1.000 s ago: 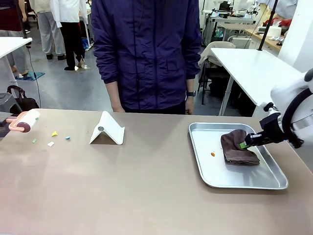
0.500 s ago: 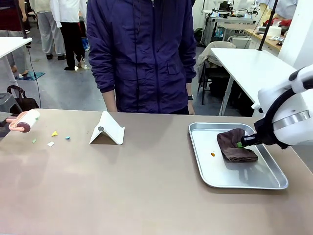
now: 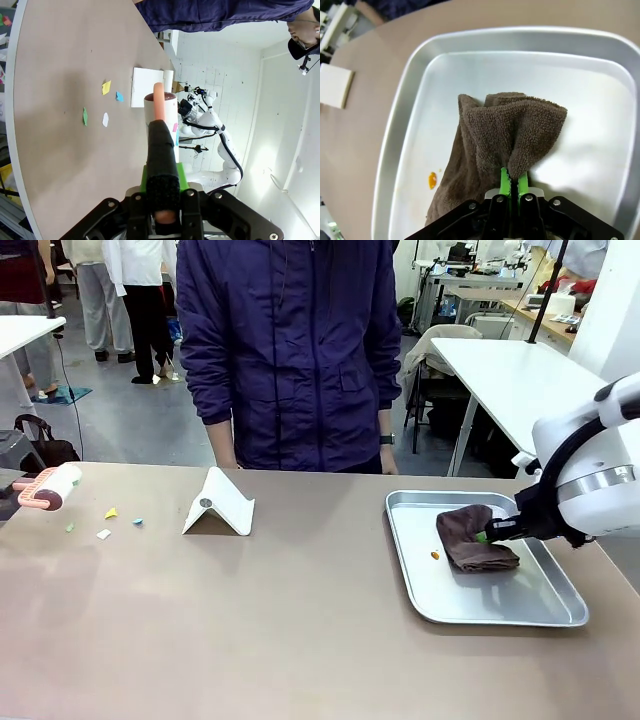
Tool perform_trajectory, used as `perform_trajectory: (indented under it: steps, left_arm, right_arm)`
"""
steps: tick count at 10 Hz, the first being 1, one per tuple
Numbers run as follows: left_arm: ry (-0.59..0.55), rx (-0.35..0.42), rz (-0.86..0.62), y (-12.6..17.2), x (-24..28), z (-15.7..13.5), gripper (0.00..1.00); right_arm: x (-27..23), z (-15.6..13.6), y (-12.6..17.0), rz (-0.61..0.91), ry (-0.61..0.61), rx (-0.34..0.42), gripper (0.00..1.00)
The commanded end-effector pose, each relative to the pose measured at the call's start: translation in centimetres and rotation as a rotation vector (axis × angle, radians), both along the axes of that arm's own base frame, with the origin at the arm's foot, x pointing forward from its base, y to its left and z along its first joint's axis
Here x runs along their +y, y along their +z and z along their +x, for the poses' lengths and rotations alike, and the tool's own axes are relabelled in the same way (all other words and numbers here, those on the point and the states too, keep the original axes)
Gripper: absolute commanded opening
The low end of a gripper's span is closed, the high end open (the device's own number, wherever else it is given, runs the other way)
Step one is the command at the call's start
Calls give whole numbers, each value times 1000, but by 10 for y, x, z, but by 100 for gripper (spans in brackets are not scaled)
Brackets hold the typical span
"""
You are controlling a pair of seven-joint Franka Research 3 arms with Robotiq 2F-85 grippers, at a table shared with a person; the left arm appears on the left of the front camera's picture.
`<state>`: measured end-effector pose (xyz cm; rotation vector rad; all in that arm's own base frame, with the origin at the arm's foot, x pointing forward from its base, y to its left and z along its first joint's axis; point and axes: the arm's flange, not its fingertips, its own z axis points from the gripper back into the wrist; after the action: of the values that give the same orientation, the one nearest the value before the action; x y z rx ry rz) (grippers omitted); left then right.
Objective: Clean the surface of the table.
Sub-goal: If a person points to the right, clean the right side of the table with your right hand, and if they point to the left, clean the left side with your left hand.
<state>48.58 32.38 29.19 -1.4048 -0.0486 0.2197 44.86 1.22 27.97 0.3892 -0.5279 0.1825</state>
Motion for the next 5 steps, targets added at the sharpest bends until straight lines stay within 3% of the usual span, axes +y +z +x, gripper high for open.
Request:
perform_trajectory:
  steps: [1,5]
  left_arm:
    - [-16,-15,8,2,0,-2,0]
    - [-16,-15,8,2,0,-2,0]
  right_arm:
    - [31,-19,-16,49,88,17,6]
    - [73,-43,-22,35,193,14,6]
